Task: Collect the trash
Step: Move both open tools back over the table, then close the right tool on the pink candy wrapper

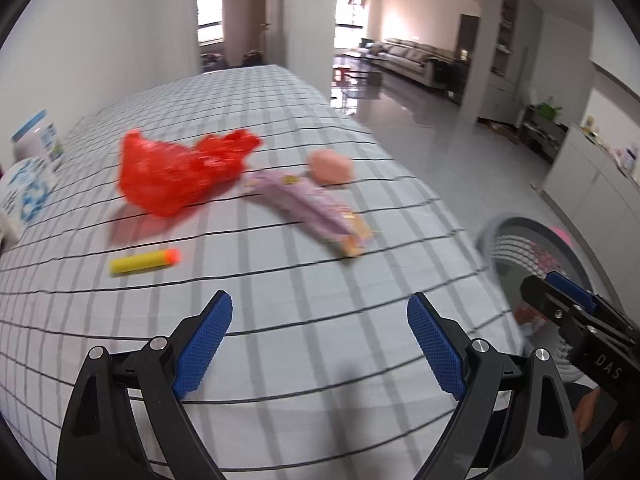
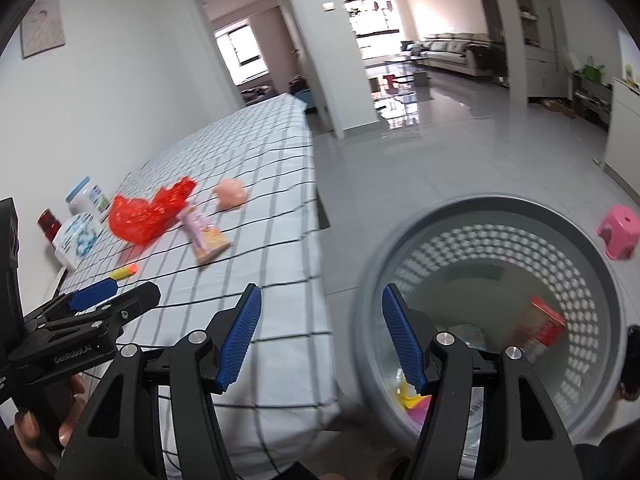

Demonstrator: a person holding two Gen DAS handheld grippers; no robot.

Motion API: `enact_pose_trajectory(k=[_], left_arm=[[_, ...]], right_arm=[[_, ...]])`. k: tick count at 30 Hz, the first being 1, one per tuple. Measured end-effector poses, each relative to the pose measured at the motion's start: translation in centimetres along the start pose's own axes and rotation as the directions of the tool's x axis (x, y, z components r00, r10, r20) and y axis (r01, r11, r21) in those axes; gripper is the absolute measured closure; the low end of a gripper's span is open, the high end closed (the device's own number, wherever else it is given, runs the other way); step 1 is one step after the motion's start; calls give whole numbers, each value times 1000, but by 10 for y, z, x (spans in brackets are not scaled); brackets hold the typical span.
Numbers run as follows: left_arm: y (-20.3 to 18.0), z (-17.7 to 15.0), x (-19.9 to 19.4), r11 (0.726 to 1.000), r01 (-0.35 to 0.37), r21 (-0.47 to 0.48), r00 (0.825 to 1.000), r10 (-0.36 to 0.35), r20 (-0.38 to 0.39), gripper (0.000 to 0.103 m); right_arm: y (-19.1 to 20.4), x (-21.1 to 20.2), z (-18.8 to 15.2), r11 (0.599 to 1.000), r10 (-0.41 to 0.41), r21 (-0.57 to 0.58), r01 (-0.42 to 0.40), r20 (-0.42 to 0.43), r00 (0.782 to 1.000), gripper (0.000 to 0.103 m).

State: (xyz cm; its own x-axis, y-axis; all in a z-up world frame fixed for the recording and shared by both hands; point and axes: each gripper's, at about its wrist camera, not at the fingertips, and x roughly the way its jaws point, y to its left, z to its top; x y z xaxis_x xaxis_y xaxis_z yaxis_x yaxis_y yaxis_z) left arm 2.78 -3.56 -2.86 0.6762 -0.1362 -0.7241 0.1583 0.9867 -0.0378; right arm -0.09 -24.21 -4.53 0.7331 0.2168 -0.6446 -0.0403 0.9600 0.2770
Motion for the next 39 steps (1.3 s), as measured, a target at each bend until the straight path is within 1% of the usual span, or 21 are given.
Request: enact_pose_trajectory(k=[7,11,16,19,21,24,28,34,39], left_arm=[[51,5,-7,995,-67,-76,998,68,5,15],[72,10,-13,991,-96,-94,995,98,20,15],[101,17,-16,986,-114,-123,993,118,26,15],[118,20,-15,982,-132,-137,990,137,31,15],[129,22,-14,980,-143,-140,988,150,37,15],[142,26,-10,979,-151,-139,987,158,39,15],[152,28,-5,979,-160,-125,985,165,38,15],[162,29,7,983,-152,-105,988,155,24,15],[166,27,12,988,-126,-92,992,128,18,15]], right_arm=[[41,26,22,995,53,-88,-54,-12,999,42],[69,49,41,986,99,-130,-102,-31,995,42],[105,75,57,969,110,-218,-121,-59,992,42],[120,88,62,960,109,-251,-127,-81,991,42],[129,99,66,954,104,-272,-128,-100,989,42],[137,113,68,948,76,-299,-109,-118,990,42],[138,129,68,948,52,-305,-97,-153,987,42],[135,150,68,952,4,-299,-62,-192,981,42],[136,157,68,952,-23,-304,-44,-212,977,42]])
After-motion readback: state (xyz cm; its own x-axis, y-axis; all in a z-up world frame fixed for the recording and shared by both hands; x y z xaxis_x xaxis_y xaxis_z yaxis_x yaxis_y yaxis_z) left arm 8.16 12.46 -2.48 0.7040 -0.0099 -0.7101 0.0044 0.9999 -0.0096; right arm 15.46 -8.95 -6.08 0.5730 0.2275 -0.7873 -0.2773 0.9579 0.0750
